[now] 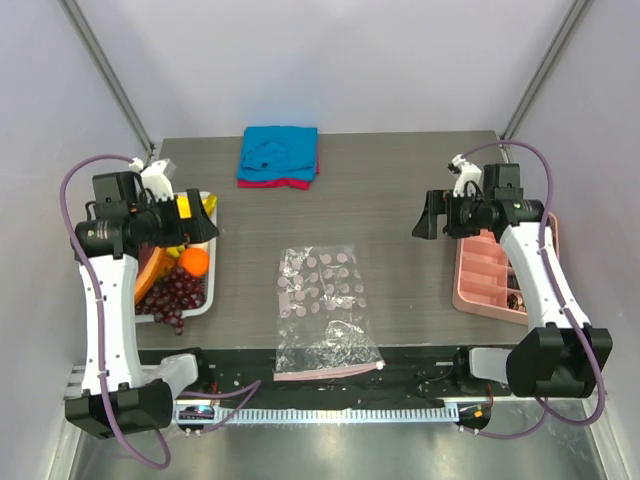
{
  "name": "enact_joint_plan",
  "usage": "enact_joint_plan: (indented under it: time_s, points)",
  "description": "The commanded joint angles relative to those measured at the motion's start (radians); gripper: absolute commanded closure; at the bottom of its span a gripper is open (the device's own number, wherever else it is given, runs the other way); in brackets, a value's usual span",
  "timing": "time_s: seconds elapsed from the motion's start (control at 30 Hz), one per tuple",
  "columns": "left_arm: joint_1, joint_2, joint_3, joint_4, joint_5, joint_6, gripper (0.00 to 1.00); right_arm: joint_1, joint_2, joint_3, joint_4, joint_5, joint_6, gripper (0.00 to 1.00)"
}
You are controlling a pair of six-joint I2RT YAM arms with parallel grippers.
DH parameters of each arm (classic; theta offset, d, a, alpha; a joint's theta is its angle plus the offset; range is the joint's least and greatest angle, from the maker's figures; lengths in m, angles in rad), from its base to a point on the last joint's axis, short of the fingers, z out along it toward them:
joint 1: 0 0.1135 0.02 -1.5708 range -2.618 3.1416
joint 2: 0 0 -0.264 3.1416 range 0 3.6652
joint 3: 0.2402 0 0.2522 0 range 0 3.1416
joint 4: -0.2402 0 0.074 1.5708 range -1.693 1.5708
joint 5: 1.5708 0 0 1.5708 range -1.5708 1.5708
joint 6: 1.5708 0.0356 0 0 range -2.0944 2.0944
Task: Place the food in the zip-top bag and seal the zipper
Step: Pick up the zipper food storage bag at the center of the board.
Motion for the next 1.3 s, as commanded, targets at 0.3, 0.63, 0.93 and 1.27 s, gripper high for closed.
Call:
enact_joint_plan:
  time_s: [0.3,0.63,0.93,1.27]
  points:
    - [0.007,-0.123,-0.065,0.175,0.020,-0.069,0.00,0.359,0.200,0.087,0.031,0.161,-0.050,0.01]
    - [0.005,-0.232,-0.166,0.252,0.276,0.000,0.00,0.534,0.462,0.214,0.115,0.261,-0.190,0.00]
    - [0.005,-0.214,-0.189,0.254,0.325,-0.002,0.00,0.646,0.664,0.402,0.046,0.201,-0.363,0.00]
    - [0.005,-0.209,-0.234,0.275,0.322,-0.014,0.00,0.719,0.829,0.505,0.057,0.257,-0.356,0.06]
